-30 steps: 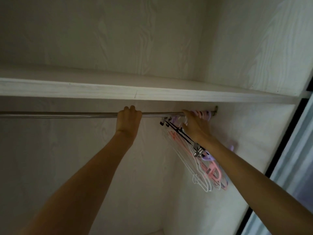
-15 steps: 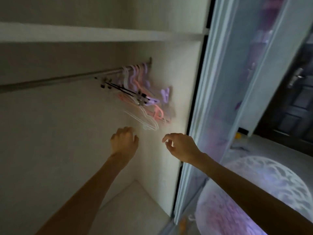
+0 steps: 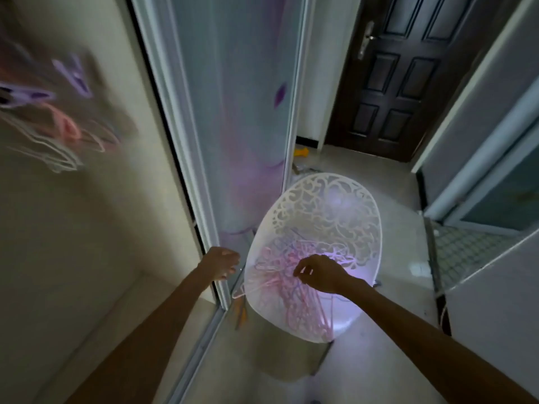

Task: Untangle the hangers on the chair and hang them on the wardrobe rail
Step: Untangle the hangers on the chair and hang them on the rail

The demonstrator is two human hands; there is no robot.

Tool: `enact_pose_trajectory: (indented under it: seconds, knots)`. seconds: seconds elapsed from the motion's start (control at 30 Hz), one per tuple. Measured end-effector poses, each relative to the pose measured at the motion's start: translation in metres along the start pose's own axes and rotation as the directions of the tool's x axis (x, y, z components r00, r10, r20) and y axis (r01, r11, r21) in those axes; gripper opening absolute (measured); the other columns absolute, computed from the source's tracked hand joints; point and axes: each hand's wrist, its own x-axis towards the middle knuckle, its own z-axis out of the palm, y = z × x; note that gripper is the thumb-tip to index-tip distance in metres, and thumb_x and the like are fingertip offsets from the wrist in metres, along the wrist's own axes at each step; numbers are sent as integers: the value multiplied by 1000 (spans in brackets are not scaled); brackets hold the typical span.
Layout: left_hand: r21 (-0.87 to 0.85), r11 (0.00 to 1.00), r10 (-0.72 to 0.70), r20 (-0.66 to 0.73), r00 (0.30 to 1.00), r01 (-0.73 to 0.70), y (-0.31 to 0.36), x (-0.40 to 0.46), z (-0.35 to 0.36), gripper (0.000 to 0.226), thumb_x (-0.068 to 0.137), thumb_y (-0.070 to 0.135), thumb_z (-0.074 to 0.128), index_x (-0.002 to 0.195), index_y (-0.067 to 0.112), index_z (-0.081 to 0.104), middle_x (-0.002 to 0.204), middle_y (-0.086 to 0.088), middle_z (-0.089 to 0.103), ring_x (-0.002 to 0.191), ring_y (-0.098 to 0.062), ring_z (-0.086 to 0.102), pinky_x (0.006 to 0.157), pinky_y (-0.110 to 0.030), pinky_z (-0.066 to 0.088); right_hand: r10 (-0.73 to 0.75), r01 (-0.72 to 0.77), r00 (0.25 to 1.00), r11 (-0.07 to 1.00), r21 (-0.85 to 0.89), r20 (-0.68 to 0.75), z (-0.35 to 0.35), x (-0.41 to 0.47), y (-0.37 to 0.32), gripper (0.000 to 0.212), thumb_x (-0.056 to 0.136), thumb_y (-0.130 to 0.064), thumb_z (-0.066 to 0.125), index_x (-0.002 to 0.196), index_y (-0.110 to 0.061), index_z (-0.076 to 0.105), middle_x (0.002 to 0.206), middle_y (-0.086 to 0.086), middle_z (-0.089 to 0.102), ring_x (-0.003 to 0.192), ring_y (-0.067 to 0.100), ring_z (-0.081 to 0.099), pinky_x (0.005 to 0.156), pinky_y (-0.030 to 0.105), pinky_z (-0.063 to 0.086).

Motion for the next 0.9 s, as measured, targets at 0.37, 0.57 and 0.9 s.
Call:
enact_pose_trajectory:
  seconds: [0.37, 0.57, 0.9]
  knots:
    - [-55, 983, -177, -57, 983, 174, -50, 137, 144, 23, 95, 6, 47, 76, 7, 60, 39, 12, 59, 30, 2, 50, 41, -10, 36, 127, -163, 966, 976, 146, 225, 19, 74, 198, 18, 92, -15, 51, 91, -23, 67, 65, -15, 56, 60, -3, 51, 79, 27, 50]
    - [-61, 969, -244, -87, 966, 239, -91, 205, 171, 19, 95, 0, 45, 83, 4, 59, 37, 14, 58, 31, 3, 53, 32, -9, 40, 212, -242, 947, 965, 104, 243, 84, 130, 250, 26, 89, -17, 50, 81, -40, 60, 106, 1, 67, 98, 19, 64, 85, 26, 47]
    - [-239, 956, -212, -174, 962, 168, -122, 317, 189, 20, 97, 18, 47, 105, 6, 60, 100, -7, 52, 59, -5, 54, 65, -24, 43, 160, -157, 987, 983, -90, 22, 156, 254, 272, 54, 96, -31, 43, 145, -16, 27, 149, 10, 31, 135, 28, 33, 107, 38, 34]
